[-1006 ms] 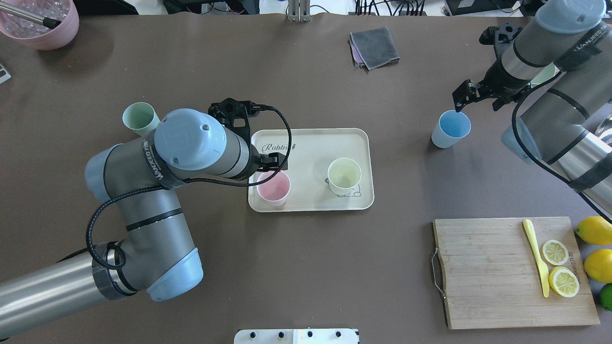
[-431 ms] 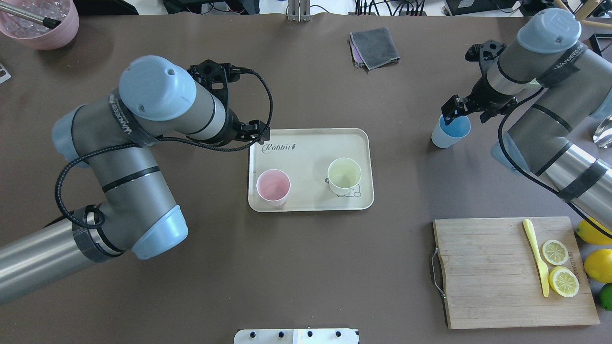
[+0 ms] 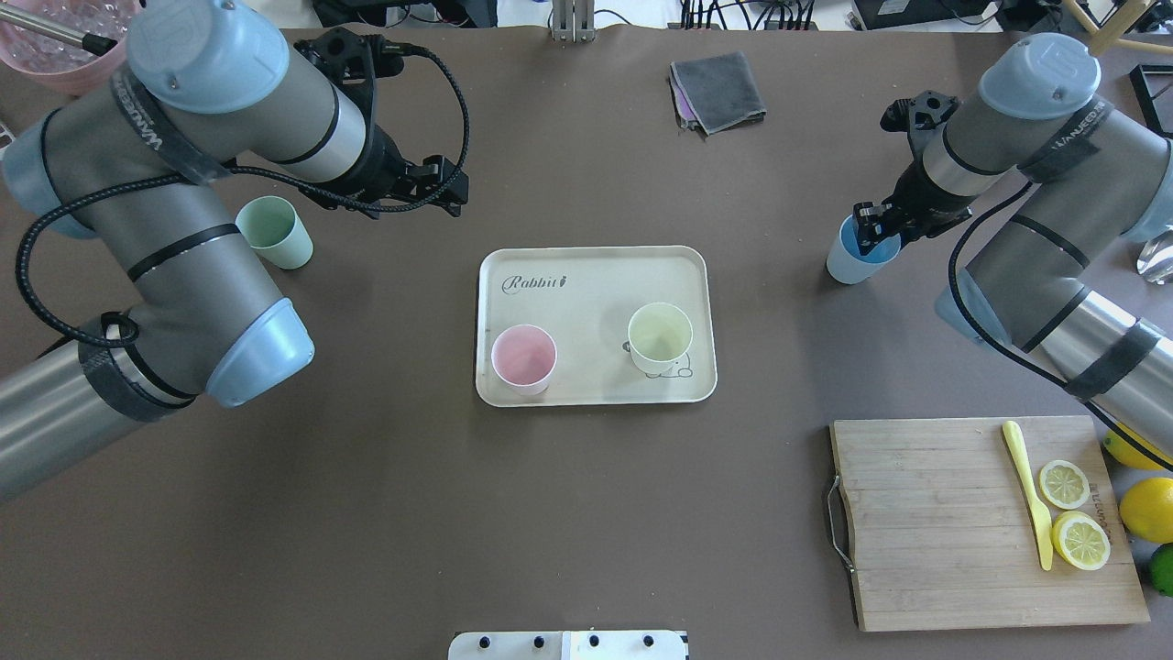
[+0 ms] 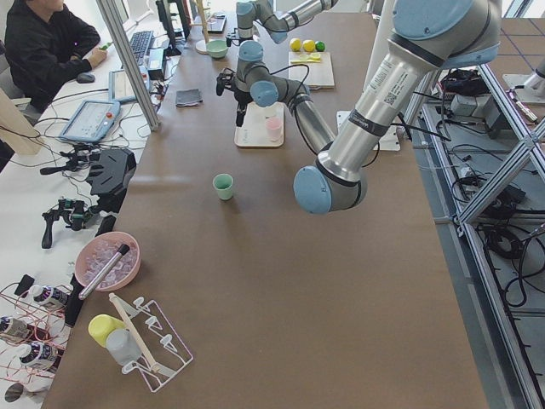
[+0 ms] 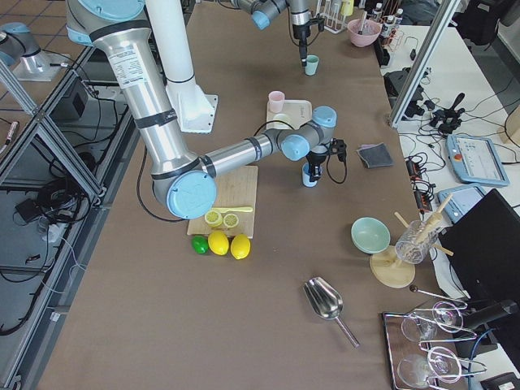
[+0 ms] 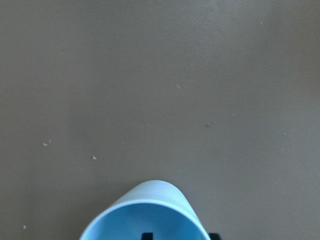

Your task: Place all cups on tray

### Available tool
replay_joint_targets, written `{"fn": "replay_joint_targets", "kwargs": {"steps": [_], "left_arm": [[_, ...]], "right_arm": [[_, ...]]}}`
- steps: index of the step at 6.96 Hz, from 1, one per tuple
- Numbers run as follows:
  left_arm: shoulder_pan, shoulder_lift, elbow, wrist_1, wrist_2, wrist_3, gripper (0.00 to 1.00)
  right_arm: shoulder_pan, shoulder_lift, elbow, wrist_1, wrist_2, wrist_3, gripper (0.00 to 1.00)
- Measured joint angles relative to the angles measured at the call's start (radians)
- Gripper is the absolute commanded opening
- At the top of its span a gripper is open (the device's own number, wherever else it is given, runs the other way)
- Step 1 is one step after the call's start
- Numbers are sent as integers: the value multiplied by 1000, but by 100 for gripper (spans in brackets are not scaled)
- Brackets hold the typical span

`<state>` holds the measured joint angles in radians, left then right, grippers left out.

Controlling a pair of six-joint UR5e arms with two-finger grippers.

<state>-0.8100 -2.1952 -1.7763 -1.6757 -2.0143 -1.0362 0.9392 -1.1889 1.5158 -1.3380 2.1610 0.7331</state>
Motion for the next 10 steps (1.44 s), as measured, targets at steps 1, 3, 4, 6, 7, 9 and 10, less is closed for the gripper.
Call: {"fn": "replay_joint_targets", "kwargs": {"steps": [1, 3, 4, 6, 7, 9, 10], "left_arm": [[-57, 2, 3, 19, -49, 64, 96], [-165, 23, 42, 54, -102, 268, 95], [-209, 40, 82, 55, -113, 377, 95], [-257, 89, 173, -12, -119, 521, 95], [-260, 128, 221, -106, -119, 537, 95], [-243, 175, 314, -285, -113, 502, 95], [-223, 189, 334, -338, -110, 474, 95]], "right_arm": [[-1, 3, 2, -3, -3, 2, 0], [19, 13, 39, -38, 36, 5, 0], [38, 23, 88, -93, 71, 6, 0], [52, 81, 174, -235, 95, 12, 0], [47, 115, 187, -267, 97, 38, 0], [26, 165, 192, -283, 94, 104, 0], [17, 182, 190, -285, 92, 125, 0]]}}
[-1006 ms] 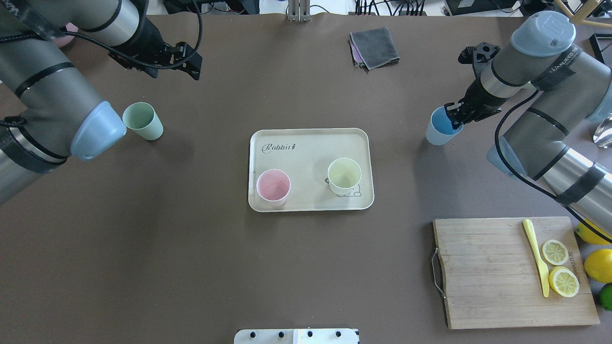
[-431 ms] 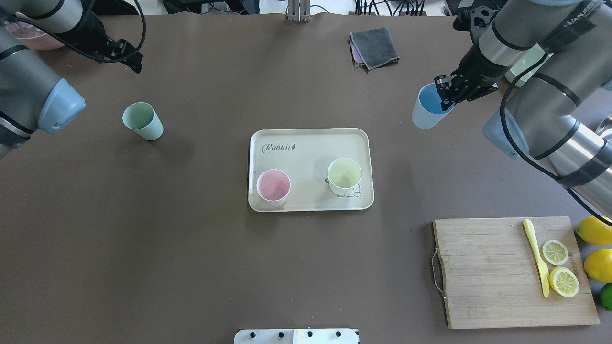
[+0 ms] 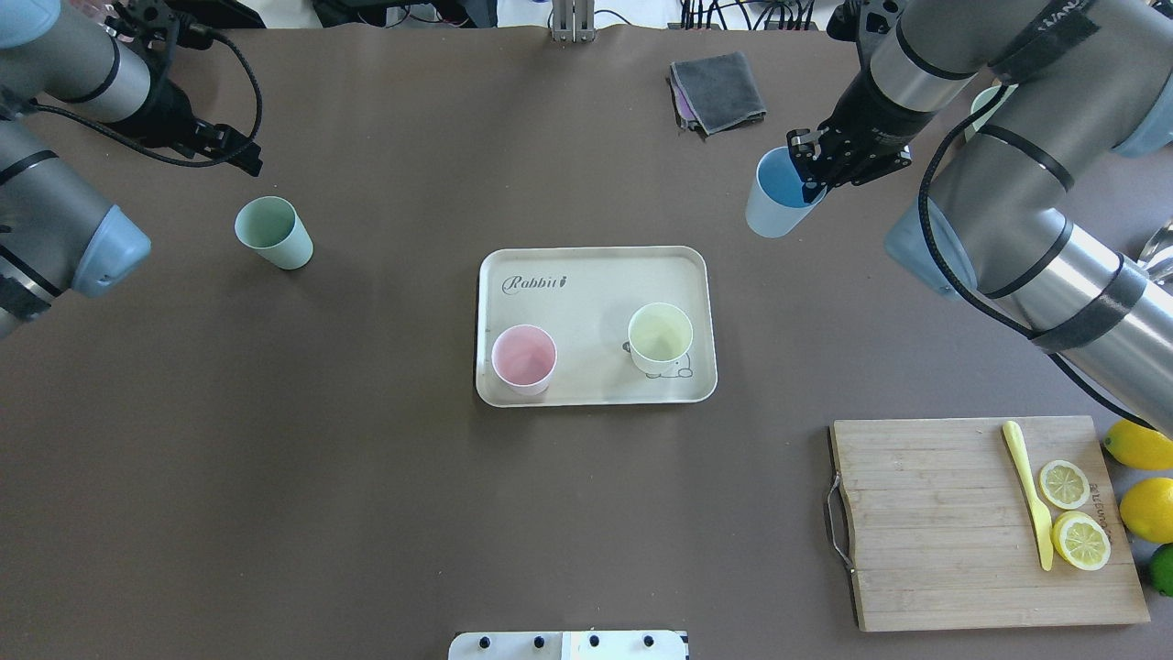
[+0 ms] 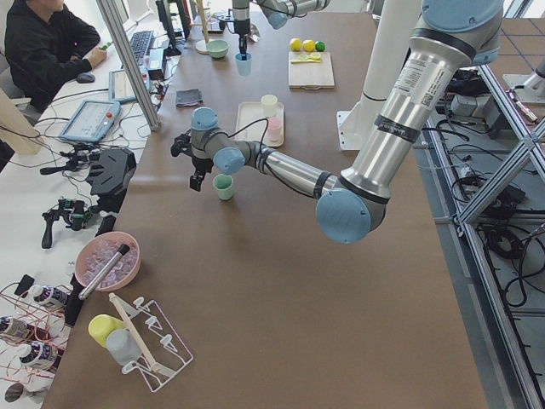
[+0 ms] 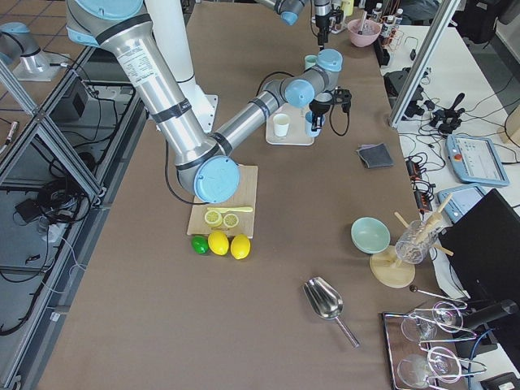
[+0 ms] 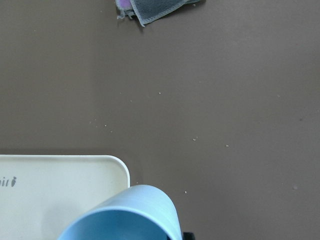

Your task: Place all cups on tray

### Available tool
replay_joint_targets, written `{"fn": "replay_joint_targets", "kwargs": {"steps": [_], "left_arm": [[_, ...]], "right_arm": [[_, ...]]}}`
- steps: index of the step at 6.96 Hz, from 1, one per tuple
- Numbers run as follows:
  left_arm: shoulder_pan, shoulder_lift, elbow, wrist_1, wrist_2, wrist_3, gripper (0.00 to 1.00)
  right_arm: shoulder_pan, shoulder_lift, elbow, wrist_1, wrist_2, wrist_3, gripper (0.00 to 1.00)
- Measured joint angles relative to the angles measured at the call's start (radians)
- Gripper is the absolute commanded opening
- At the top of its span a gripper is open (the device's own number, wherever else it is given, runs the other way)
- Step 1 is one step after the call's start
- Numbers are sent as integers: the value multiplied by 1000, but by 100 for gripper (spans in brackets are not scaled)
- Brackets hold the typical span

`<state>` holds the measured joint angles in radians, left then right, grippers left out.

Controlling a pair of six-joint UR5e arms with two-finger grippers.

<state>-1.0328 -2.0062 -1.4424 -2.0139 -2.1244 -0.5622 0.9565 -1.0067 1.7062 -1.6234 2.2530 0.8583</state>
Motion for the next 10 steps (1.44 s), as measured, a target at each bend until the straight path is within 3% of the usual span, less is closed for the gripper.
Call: {"fn": "replay_joint_targets", "kwargs": {"steps": [2, 3, 5, 6, 7, 10], "left_arm": [[36, 35, 10, -75, 2, -49, 95], [46, 50, 10, -91, 3, -56, 84], [57, 75, 12, -116, 8, -60, 49], [64, 78, 12, -120, 17, -60, 12], [69, 77, 12, -122, 22, -61, 0], [70, 67, -8, -115, 19, -65, 0]], "right_arm": [[-10, 21, -7, -1, -5, 18, 0], [-12, 29, -11, -1, -6, 24, 0], [-15, 64, -40, -1, -8, 41, 0], [-23, 92, -76, 2, -16, 51, 0], [-36, 116, -109, 6, -32, 62, 0], [-64, 158, -171, 14, -58, 81, 0]]}}
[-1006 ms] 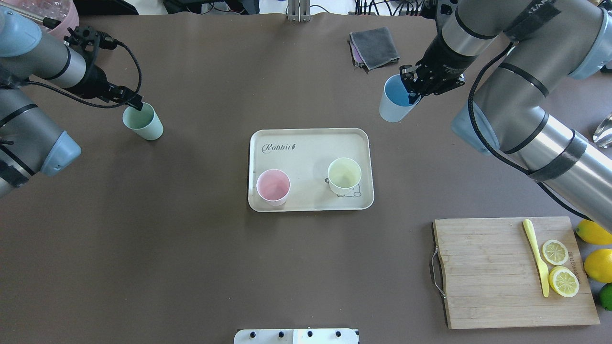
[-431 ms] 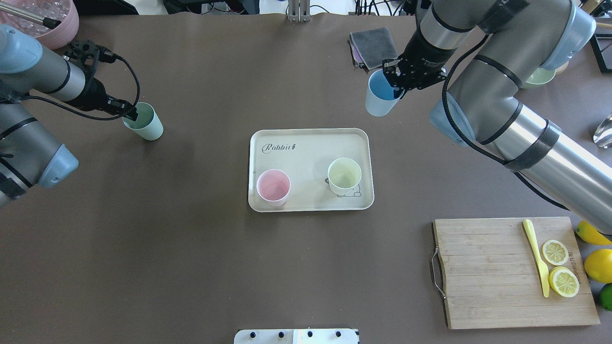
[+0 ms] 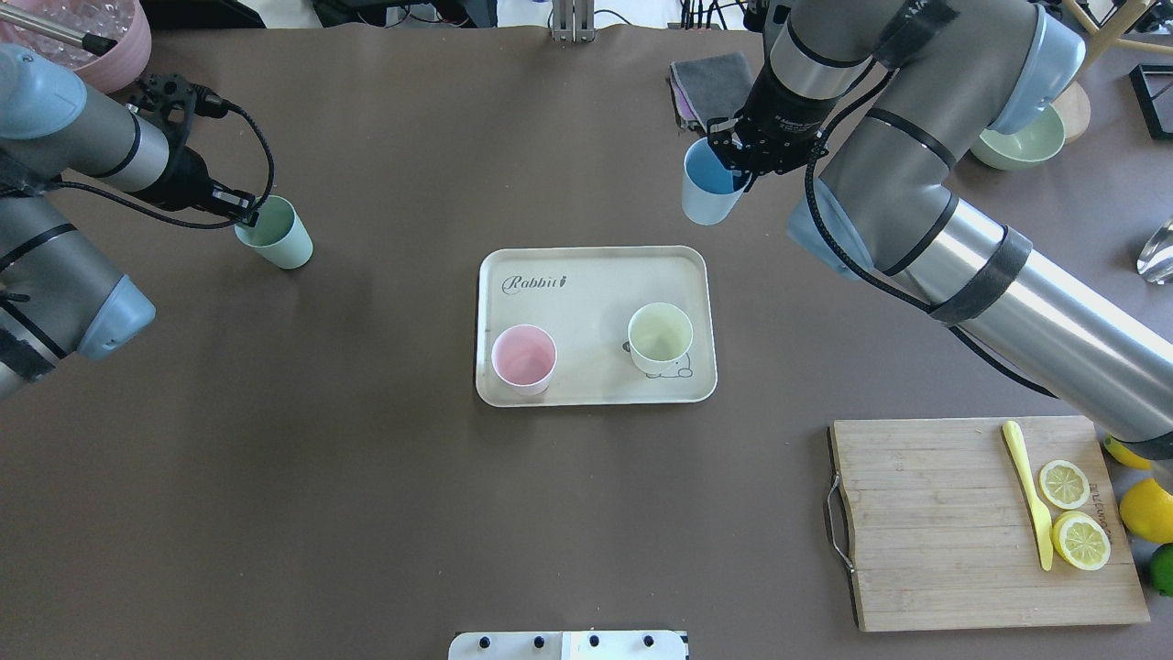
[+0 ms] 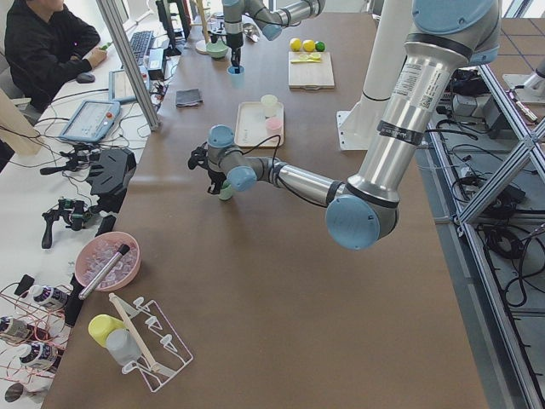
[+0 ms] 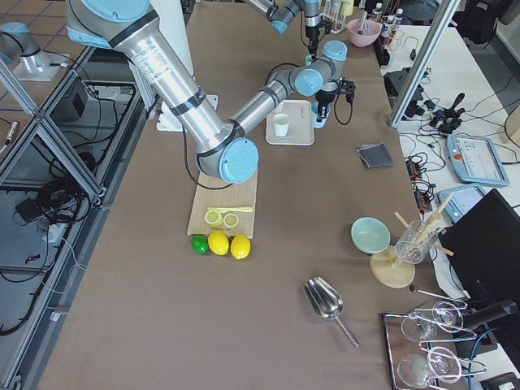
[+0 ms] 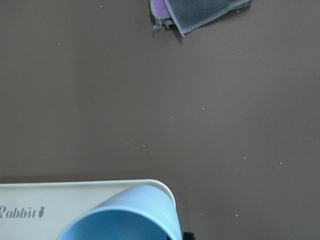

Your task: Place all cups on tray

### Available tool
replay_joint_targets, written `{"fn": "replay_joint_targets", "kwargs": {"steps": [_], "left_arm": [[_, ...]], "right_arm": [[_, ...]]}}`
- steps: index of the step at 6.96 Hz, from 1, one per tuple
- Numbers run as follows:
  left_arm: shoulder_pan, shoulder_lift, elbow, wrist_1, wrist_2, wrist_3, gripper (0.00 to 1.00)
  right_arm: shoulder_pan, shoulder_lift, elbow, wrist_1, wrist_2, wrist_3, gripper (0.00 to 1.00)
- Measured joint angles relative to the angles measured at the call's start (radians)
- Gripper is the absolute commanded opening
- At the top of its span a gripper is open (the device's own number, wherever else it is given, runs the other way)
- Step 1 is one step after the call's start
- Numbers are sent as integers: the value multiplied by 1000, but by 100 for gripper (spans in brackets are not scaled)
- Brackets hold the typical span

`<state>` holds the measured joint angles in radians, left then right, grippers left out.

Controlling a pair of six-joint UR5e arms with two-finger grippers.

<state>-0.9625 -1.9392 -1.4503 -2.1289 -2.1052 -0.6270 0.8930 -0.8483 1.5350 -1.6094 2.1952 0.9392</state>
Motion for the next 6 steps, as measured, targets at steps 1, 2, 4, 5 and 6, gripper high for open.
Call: {"fn": "replay_joint_targets", "kwargs": {"steps": [1, 2, 4, 5, 6], "left_arm": [[-4, -15, -22, 34, -11, -1, 0], [-11, -46, -40, 98, -25, -1, 0], [-26, -112, -55, 208, -35, -1, 0], [-31, -142, -59, 249, -36, -2, 0], [-33, -166, -63, 281, -36, -8, 0]], "right_arm": [[-15, 3, -20, 22, -8, 7, 0], [-42, 4, -43, 61, -29, 27, 0], [-111, 7, -76, 113, -96, 72, 0], [-141, 12, -97, 141, -126, 92, 0], [-163, 15, -117, 179, -140, 115, 0]]}}
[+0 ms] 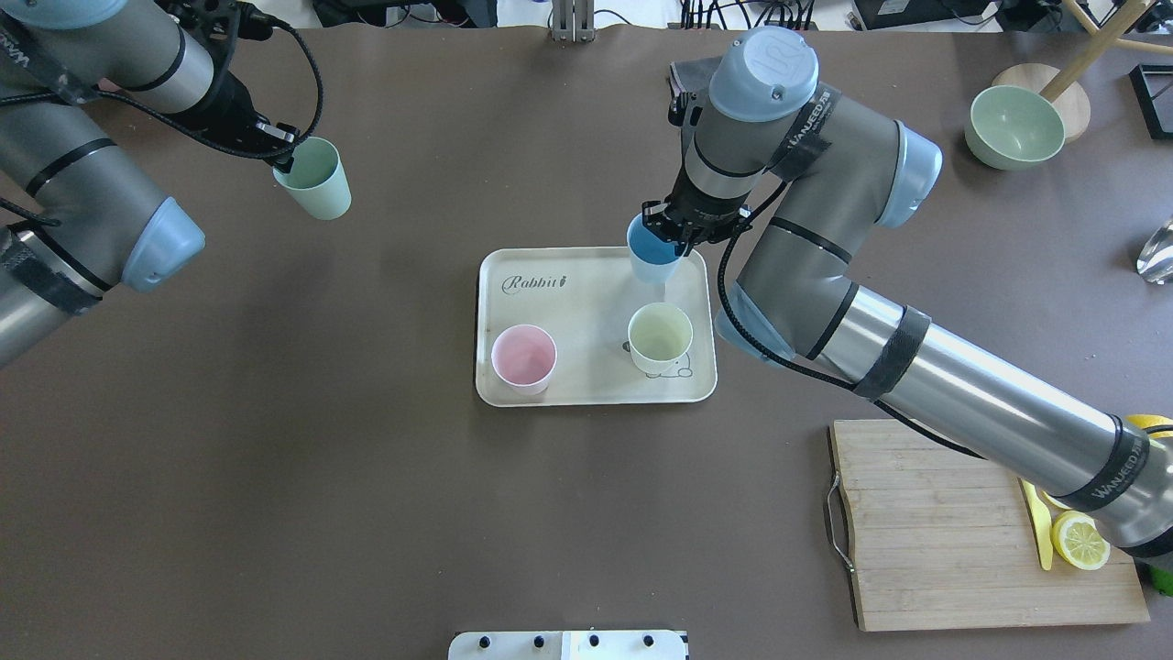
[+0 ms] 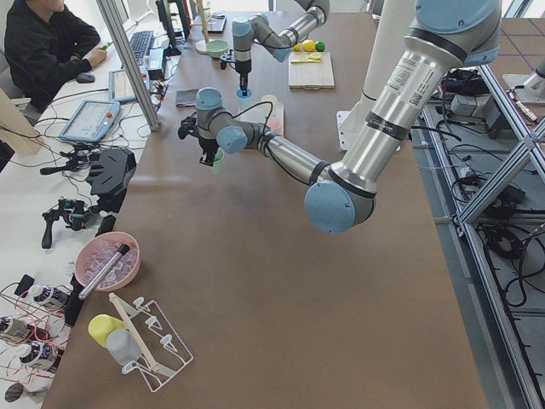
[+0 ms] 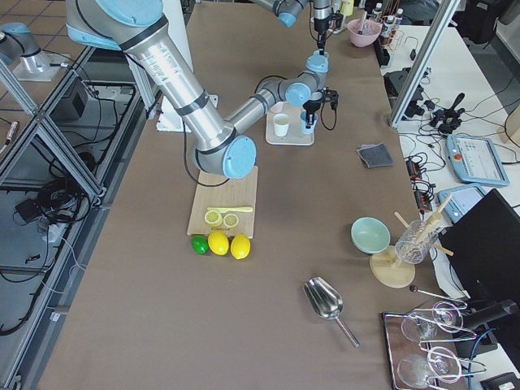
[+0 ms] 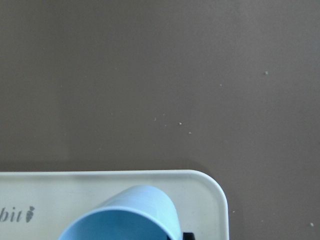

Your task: Place all cups on tray

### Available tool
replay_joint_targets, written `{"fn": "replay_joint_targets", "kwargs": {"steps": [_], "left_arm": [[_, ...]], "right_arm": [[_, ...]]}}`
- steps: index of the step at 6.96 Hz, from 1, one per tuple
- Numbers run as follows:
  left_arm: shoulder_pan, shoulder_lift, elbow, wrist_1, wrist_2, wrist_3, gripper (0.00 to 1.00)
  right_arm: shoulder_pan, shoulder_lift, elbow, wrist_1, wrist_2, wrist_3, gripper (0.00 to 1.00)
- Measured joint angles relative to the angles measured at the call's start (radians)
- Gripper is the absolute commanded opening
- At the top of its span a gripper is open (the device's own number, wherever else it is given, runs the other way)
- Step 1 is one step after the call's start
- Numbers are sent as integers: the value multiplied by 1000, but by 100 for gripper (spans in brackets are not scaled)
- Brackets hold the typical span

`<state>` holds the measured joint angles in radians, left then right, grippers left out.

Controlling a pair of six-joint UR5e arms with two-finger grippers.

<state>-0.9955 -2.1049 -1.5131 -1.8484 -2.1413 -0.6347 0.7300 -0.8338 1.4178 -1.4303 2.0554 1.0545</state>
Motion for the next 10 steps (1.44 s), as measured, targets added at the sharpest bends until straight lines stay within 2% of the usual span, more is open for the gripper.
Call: {"fn": "replay_joint_targets", "kwargs": {"steps": [1, 2, 4, 6, 8, 10], "left_arm": [[1, -17, -2, 18, 1, -20, 0], [3, -31, -2, 25, 3, -56, 0], [26, -63, -15, 29, 9, -163, 0], [99, -91, -52, 32, 32, -295, 0], [214, -118, -112, 59, 108, -409, 0], [306, -163, -105, 84, 197, -467, 0]], "right_arm": [[-15, 1, -14, 28, -5, 19, 96], [-20, 4, -19, 41, -7, 30, 100], [3, 9, -10, 44, 5, 34, 100], [87, -7, 32, 32, 99, 21, 100], [151, -121, 153, 22, 135, -55, 100], [229, -239, 259, 19, 135, -214, 100]]}}
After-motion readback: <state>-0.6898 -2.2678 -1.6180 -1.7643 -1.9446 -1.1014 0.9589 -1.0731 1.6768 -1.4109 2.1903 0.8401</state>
